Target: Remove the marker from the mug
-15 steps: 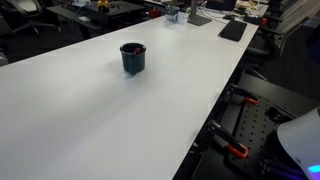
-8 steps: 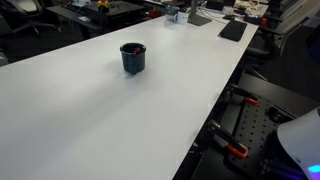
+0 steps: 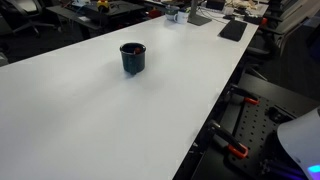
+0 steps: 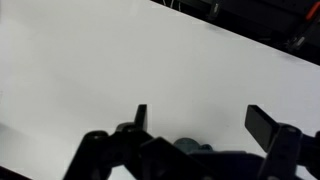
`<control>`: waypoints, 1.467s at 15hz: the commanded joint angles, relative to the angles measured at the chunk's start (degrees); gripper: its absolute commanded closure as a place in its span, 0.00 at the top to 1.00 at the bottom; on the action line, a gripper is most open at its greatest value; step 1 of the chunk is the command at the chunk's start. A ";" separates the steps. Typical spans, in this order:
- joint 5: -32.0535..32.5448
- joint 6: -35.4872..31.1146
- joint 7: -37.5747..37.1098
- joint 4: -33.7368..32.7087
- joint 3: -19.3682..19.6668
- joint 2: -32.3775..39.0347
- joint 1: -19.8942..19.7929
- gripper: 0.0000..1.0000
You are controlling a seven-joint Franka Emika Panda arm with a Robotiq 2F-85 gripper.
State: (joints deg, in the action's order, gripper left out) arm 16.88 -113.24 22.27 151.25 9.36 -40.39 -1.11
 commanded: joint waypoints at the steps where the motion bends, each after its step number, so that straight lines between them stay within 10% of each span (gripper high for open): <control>1: -0.18 0.11 0.13 -0.21 -0.24 0.24 -0.17 1.00; 22: -1.73 0.37 -0.23 -7.65 -1.37 10.39 0.38 1.00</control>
State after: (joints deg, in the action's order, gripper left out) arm 15.44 -113.01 22.08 144.44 8.24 -31.55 -0.31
